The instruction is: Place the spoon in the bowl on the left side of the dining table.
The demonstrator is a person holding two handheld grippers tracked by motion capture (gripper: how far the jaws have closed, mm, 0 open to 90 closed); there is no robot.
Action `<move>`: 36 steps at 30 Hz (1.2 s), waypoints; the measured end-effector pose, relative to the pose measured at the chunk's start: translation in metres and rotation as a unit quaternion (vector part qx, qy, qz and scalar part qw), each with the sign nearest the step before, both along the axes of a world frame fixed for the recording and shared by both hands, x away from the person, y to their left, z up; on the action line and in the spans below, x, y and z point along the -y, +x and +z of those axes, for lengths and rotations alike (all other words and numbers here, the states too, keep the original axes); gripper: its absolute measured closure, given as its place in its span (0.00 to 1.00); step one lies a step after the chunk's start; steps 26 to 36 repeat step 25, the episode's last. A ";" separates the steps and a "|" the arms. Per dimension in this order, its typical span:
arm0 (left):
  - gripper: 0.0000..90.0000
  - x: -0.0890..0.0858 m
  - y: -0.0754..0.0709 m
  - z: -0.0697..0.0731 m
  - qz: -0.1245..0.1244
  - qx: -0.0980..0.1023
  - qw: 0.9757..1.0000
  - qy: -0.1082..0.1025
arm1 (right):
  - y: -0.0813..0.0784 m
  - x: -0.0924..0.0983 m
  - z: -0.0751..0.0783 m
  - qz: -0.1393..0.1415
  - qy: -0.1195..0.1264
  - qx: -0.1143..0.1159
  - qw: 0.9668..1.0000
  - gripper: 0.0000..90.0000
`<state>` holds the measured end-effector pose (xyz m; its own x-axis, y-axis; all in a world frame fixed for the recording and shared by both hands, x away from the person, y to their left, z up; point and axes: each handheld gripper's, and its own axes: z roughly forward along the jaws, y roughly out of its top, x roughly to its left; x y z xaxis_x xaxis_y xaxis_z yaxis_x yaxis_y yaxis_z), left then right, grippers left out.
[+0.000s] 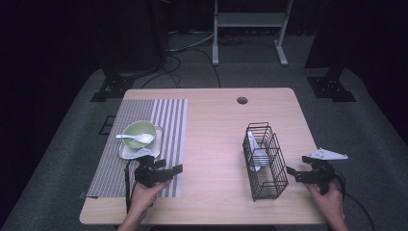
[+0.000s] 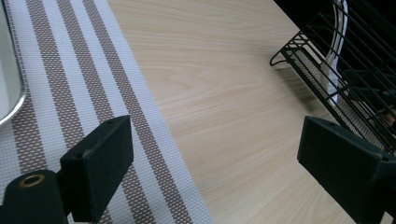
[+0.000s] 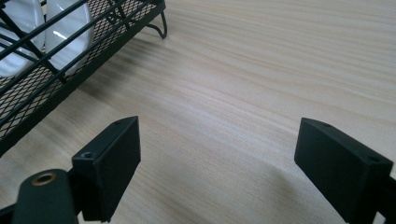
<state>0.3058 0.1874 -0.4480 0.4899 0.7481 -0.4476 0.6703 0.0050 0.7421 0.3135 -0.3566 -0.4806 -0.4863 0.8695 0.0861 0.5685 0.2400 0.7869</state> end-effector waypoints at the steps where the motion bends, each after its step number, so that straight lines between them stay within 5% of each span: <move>1: 0.11 0.001 0.000 0.000 -0.001 0.001 1.000 0.001 | 0.000 0.000 0.000 0.000 0.000 0.000 1.000 0.15; 23: 0.11 0.024 -0.012 -0.003 -0.048 0.005 0.999 0.022 | 0.000 0.000 0.000 0.001 0.001 0.001 1.000 0.15; 36: 0.11 0.026 -0.013 -0.005 -0.050 0.006 0.998 0.025 | 0.000 0.000 0.000 0.000 0.002 0.001 1.000 0.15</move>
